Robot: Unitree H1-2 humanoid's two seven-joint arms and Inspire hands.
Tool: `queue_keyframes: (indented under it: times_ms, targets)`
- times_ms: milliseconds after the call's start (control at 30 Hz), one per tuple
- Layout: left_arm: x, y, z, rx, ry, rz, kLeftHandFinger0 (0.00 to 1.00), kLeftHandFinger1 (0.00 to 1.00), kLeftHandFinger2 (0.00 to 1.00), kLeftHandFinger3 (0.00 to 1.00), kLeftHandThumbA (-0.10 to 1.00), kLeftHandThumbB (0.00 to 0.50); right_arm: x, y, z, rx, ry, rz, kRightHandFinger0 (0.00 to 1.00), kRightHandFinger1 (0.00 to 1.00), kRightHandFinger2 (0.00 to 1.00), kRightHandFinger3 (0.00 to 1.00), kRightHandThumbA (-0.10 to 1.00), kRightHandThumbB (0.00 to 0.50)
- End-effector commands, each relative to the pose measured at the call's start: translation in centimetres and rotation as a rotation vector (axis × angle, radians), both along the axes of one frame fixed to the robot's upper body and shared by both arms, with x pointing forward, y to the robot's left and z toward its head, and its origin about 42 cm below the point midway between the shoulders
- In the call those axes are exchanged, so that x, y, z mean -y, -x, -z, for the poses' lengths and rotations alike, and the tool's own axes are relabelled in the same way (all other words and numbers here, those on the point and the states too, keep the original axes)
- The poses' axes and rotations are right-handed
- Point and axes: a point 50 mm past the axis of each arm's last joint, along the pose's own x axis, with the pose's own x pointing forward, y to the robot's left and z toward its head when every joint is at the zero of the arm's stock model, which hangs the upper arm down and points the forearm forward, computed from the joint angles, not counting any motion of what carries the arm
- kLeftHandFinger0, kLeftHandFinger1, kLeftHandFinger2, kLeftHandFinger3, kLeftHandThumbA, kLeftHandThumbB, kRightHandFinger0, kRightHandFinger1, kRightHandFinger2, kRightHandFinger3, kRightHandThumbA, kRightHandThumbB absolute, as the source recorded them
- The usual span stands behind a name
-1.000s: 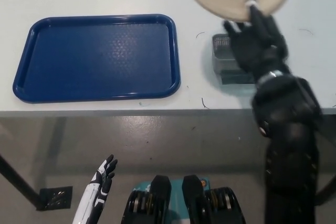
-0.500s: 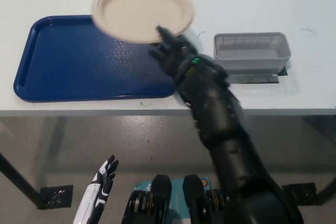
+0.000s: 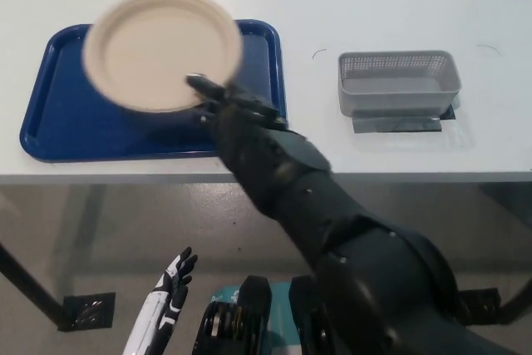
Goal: Use the right hand to pick up a plate from a leveled surface and place it into a tray on the left side
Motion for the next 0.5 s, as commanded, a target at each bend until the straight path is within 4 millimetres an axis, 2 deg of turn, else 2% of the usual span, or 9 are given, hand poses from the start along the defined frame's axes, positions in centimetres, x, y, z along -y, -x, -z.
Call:
queue_keyframes:
  times_ms: [0,33,67,100,167,233,267,367,467]
  targets:
    - [-0.1,-0.7,-1.3,0.050,-0.011,0.026,1.00,1.00,1.00,1.00,1.00,0.227,-3.1,0.2,-4.4,0.201,-0.023,-0.249,0.91,1.00,1.00,1.00,0.71,0.331]
    - [-0.2,-0.8,-1.3,0.051,-0.013,0.026,1.00,1.00,1.00,1.00,1.00,0.228,-3.1,0.2,-4.3,0.224,0.006,-0.306,1.00,1.00,1.00,1.00,0.81,0.376]
    - [-0.2,-0.8,-1.4,0.051,-0.015,0.028,1.00,1.00,1.00,1.00,1.00,0.230,-3.0,0.1,-4.3,0.251,0.044,-0.349,1.00,1.00,1.00,1.00,0.90,0.436]
    - [-0.1,-0.8,-1.4,0.048,-0.013,0.029,1.00,1.00,1.00,1.00,1.00,0.239,-2.8,0.0,-4.2,0.255,0.044,-0.362,1.00,1.00,1.00,1.00,0.86,0.467]
    - [-0.1,-0.8,-1.3,0.049,-0.015,0.030,1.00,1.00,1.00,1.00,1.00,0.239,-2.5,-0.2,-4.3,0.291,0.098,-0.398,1.00,1.00,1.00,1.00,0.93,0.489]
    - [-0.1,-0.8,-1.3,0.048,-0.016,0.034,1.00,1.00,1.00,1.00,1.00,0.240,-2.2,-0.5,-4.6,0.352,0.182,-0.429,1.00,1.00,1.00,1.00,0.96,0.491]
    - [-0.1,-0.8,-1.3,0.047,-0.015,0.036,1.00,1.00,1.00,1.00,1.00,0.241,-2.1,-0.5,-4.8,0.360,0.161,-0.438,1.00,1.00,1.00,1.00,0.93,0.473]
    - [-0.2,-1.3,-1.5,0.047,-0.006,0.045,1.00,1.00,1.00,1.00,1.00,0.255,-1.7,-1.0,-6.0,0.363,0.116,-0.433,1.00,1.00,1.00,1.00,0.91,0.468]
    - [-0.1,-1.2,-1.5,0.048,-0.009,0.044,1.00,1.00,1.00,1.00,1.00,0.259,-1.5,-1.2,-6.7,0.385,0.095,-0.429,1.00,1.00,1.00,1.00,0.97,0.465]
